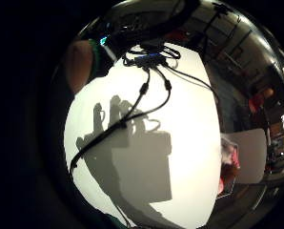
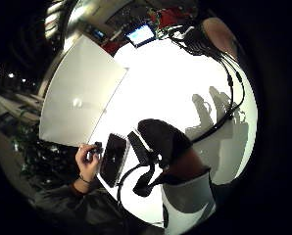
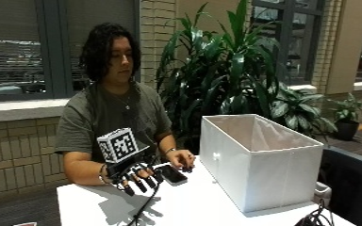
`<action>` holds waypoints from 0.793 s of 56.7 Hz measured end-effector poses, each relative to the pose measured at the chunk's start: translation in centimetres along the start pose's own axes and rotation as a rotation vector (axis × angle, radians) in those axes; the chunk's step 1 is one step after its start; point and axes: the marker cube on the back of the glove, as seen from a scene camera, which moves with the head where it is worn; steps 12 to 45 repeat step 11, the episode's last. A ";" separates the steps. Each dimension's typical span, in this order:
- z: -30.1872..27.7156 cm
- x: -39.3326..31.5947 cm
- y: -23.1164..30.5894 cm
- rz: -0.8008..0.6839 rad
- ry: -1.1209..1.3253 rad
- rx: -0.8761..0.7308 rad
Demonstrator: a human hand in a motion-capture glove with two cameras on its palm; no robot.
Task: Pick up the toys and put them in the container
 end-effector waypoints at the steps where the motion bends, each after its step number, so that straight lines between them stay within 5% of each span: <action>1: 0.0 0.0 0.0 0.000 0.004 0.002; 45: -0.2 0.1 0.1 0.008 0.002 0.001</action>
